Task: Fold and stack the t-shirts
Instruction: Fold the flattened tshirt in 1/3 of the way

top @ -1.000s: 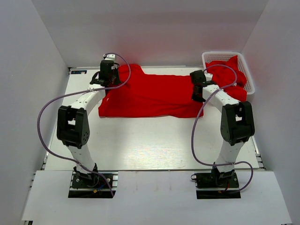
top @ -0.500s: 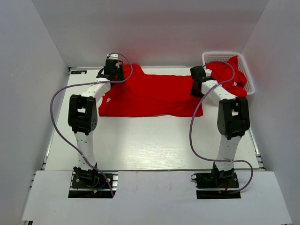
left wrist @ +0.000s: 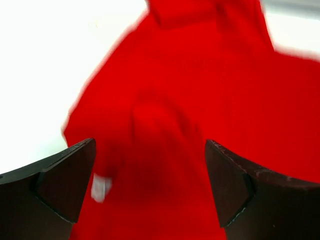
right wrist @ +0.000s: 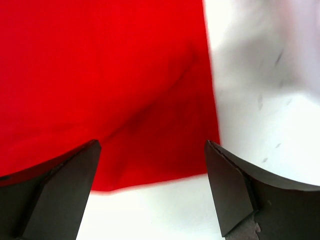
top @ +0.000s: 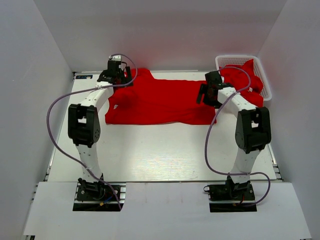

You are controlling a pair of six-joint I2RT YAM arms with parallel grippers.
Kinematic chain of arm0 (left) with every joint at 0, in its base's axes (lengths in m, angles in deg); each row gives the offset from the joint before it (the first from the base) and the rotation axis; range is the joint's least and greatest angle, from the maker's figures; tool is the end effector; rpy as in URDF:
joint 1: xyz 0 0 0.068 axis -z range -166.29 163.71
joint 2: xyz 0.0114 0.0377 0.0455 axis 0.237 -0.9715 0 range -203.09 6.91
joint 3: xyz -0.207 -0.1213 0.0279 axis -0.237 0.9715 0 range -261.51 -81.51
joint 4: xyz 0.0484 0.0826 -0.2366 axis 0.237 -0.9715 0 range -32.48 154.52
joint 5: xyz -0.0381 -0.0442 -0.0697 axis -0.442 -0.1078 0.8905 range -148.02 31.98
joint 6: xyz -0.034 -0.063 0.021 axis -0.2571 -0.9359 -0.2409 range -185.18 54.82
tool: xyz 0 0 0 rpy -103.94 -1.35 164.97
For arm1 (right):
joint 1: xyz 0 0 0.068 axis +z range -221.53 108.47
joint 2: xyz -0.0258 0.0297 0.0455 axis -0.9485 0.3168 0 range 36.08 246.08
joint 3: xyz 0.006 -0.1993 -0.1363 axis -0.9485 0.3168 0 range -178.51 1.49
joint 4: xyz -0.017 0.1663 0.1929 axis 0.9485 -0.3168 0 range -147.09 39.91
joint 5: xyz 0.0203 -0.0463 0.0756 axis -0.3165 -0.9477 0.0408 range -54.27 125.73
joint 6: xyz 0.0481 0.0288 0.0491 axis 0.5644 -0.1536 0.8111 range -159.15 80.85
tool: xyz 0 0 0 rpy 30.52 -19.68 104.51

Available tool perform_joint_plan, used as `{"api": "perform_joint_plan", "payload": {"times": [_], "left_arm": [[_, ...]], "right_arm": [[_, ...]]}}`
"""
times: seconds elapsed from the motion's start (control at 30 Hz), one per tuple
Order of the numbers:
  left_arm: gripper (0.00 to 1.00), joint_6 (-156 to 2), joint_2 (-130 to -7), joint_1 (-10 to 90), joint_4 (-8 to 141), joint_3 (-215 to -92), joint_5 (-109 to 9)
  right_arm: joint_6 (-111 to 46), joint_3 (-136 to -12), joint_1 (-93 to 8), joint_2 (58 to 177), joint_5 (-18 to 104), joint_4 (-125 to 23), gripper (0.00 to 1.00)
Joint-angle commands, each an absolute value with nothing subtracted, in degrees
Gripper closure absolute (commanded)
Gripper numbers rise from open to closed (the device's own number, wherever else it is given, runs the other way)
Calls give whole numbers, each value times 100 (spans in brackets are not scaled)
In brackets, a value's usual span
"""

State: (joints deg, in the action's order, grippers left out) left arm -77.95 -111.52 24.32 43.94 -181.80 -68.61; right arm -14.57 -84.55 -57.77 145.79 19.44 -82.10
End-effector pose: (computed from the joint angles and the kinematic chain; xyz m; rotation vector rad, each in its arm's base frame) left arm 0.4751 -0.0773 0.2151 -0.1412 2.2286 -0.0147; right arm 0.4084 0.0819 0.1800 0.3437 2.4641 -0.0839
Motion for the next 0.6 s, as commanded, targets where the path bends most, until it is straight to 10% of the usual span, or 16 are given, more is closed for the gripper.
{"api": "perform_joint_plan", "payload": {"times": [0.0,0.57], "left_arm": [[0,-8082,-10068,2443,4359,-17233,-6226],[0,-8750,-9811,2443,4862,-14331,-5783]], "right_arm": [[-1534,-7877,-5738,14067,2720,-7754,10],[-1420,-6804,-5835,14516,3169,-6970,10]]}}
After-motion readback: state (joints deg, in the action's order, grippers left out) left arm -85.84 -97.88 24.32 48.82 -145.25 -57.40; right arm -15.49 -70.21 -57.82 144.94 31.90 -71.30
